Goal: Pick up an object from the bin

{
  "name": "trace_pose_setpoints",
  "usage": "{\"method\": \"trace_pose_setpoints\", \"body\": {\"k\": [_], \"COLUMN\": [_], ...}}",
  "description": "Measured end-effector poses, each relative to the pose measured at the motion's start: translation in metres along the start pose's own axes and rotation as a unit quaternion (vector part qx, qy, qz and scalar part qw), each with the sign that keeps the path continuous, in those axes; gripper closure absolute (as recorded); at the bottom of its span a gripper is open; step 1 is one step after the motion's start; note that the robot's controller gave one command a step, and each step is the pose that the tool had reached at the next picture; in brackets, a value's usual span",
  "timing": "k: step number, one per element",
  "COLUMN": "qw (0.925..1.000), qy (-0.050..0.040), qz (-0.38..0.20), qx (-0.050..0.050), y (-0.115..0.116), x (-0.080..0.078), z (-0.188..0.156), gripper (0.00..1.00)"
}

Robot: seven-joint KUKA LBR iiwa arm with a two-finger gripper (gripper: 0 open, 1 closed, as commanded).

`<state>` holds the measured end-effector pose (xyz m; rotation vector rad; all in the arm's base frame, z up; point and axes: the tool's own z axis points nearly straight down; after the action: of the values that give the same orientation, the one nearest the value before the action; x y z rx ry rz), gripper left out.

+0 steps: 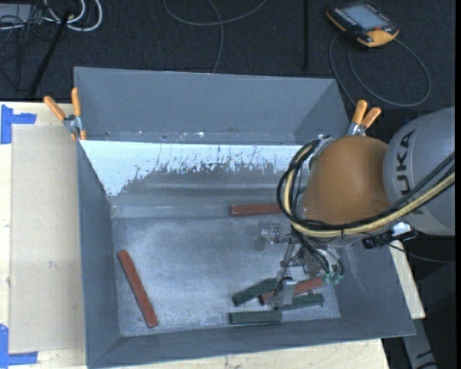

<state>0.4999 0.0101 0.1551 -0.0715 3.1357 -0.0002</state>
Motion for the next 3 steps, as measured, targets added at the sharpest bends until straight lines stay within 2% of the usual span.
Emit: {"method": "trace_pose_setpoints", "body": {"k": [1,2,3], "qw": [0.9963,0.9872,0.9872], "qy": [0.0016,0.002,0.002], "qz": [-0.086,-0.16,-0.159], "qx": [0.0,-0.001,-0.001], "y": [-0.003,-0.023,-0.023], "x": [0.009,0.008,0.008], "z": [0.055,0.075,0.075], "gripper": [0.0,1.0,1.0]}}
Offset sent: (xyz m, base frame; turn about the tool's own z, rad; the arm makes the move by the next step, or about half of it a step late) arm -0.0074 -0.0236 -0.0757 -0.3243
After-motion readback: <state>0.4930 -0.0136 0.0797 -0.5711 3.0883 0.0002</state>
